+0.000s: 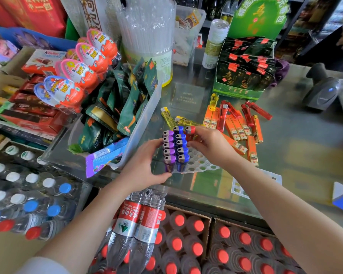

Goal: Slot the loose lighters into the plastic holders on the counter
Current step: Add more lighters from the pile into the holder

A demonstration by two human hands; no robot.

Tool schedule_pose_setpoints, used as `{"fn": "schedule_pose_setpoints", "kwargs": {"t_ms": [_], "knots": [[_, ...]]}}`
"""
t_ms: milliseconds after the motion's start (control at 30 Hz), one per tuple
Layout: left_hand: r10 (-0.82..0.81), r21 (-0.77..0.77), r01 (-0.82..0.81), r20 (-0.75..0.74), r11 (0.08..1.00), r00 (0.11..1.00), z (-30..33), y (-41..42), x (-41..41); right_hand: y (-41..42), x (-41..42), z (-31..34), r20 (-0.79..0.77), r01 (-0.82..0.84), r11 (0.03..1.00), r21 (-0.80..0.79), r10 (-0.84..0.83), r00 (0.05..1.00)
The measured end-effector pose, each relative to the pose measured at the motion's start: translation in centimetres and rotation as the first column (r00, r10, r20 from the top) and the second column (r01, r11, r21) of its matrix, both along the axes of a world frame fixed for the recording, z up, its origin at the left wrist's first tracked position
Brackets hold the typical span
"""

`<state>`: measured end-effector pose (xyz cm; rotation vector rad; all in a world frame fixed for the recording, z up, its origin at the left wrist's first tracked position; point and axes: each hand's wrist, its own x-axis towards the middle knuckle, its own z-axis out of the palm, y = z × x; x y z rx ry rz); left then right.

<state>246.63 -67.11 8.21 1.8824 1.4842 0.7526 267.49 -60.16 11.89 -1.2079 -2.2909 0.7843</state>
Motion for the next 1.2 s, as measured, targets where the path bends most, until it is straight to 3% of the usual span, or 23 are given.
{"fn": "schedule_pose_setpoints", "kwargs": {"t_ms": [300,500,567,633,767,1033,1200], "knots": [[0.014,0.012,-0.014,0.001,1.000,1.000,-0.2,0.0,0.1,0.4,0.6,-0.9,0.149,0.000,0.987,0.162,-0.024,0.988],[0.009,-0.001,-0.009,0.001,1.000,1.000,-0.3,0.0,0.0,0.4,0.4,0.4,0.280,0.043,0.994,0.098,-0.069,0.958],[0.011,0.001,-0.011,-0.002,1.000,1.000,-0.3,0.0,0.0,1.0,1.3,0.9,0.282,0.150,0.987,0.055,-0.160,0.946],[0.013,0.000,-0.013,-0.006,1.000,1.000,-0.2,-0.1,0.0,1.9,2.5,1.2,0.207,0.347,0.936,0.067,-0.353,0.913],[0.011,-0.020,-0.012,-0.015,1.000,1.000,-0.2,0.0,0.0,3.8,4.1,0.4,0.206,0.639,0.769,0.025,-0.630,0.749],[0.008,-0.031,-0.008,-0.003,0.999,1.000,-0.2,0.1,0.0,5.4,3.2,-0.9,0.335,0.718,0.695,0.041,-0.686,0.646],[0.008,-0.042,-0.008,0.002,0.999,1.000,-0.1,0.0,0.0,6.0,2.8,-0.6,0.340,0.682,0.727,-0.083,-0.622,0.705]]}}
